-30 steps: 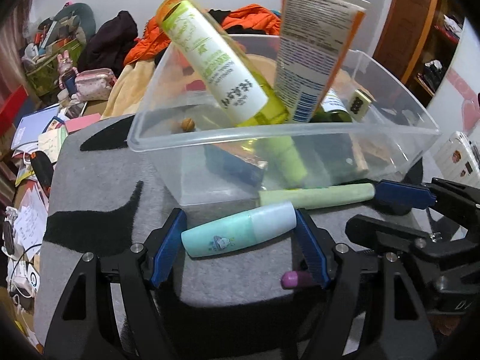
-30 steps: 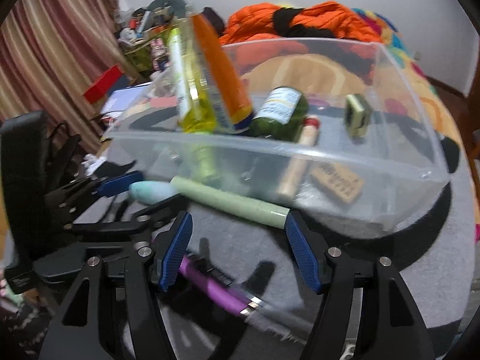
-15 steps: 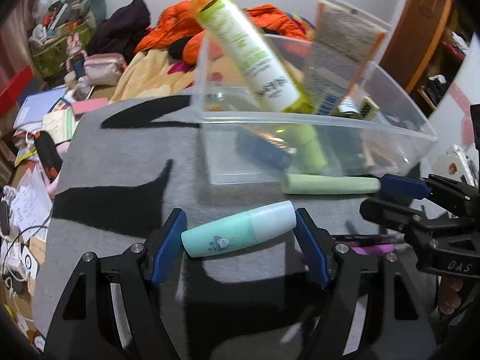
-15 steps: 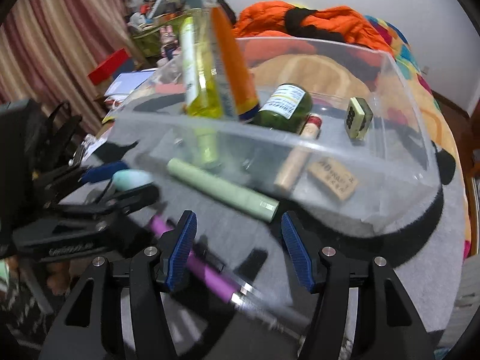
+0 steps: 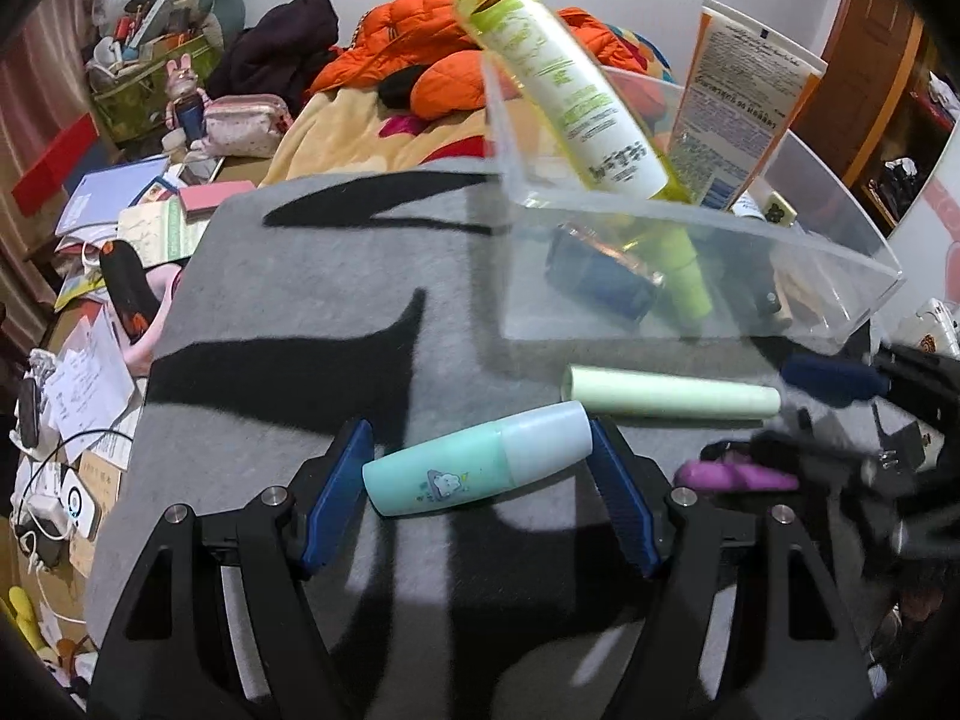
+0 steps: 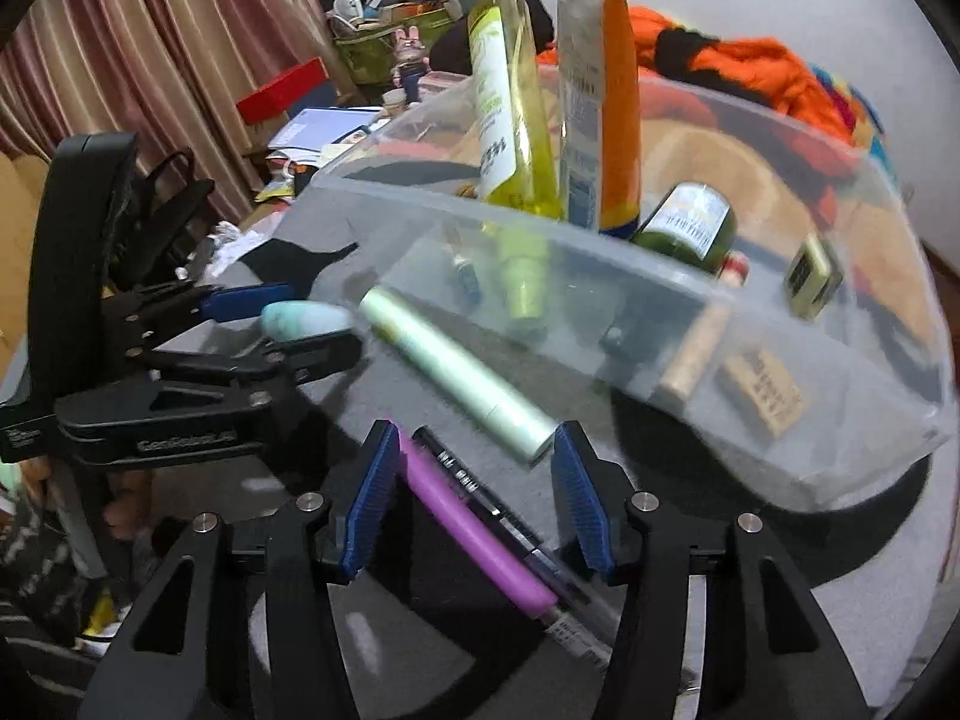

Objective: Organize objects
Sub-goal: 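Hold the roll-on bottle with the left tool while the right tool grasps the pale green tube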

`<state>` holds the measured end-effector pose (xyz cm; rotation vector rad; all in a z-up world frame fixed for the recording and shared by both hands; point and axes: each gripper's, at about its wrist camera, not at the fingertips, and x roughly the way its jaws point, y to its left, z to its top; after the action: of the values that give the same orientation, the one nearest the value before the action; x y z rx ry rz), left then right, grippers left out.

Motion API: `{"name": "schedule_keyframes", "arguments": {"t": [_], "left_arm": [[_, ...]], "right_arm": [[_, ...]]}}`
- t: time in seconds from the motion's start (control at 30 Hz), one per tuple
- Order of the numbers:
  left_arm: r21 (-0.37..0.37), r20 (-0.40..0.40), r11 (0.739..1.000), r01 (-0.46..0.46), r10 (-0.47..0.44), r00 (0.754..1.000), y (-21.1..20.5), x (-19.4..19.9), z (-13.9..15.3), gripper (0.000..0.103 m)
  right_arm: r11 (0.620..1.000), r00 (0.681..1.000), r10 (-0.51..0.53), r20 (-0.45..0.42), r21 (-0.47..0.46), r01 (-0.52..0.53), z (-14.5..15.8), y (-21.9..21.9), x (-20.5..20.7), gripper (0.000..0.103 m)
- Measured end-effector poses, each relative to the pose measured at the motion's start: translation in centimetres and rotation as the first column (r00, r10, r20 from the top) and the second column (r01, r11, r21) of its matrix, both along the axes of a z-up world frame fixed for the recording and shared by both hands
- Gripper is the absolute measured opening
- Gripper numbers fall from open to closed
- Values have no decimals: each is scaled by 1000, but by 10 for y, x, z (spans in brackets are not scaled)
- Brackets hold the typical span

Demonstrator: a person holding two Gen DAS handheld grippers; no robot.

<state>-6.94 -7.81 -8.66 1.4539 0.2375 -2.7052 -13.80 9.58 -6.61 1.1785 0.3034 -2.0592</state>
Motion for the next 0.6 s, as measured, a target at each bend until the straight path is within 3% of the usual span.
{"name": "schedule_keyframes", "arguments": {"t": [0.17,0.33,0.5,0.6], "left_arm": [[2,3,999,37,-37,999,-1,7,0,72],[23,4,995,96,-97,995,1,12,-1,72],[-8,15,995,100,-100,995,1,16,-2,73],[-11,22,996,86,-86,996,-1,17,-2,76]], "right_arm": [[999,1000,1,-17,39,0,-1,-14,-11,50],[992,995,97,-8,77,-96,-9,-38,-8,50],[983,992,126,-28,135,-121,-18,-53,-5,44],[984,992,116,-40,144,-109,-16,-51,-6,32]]}}
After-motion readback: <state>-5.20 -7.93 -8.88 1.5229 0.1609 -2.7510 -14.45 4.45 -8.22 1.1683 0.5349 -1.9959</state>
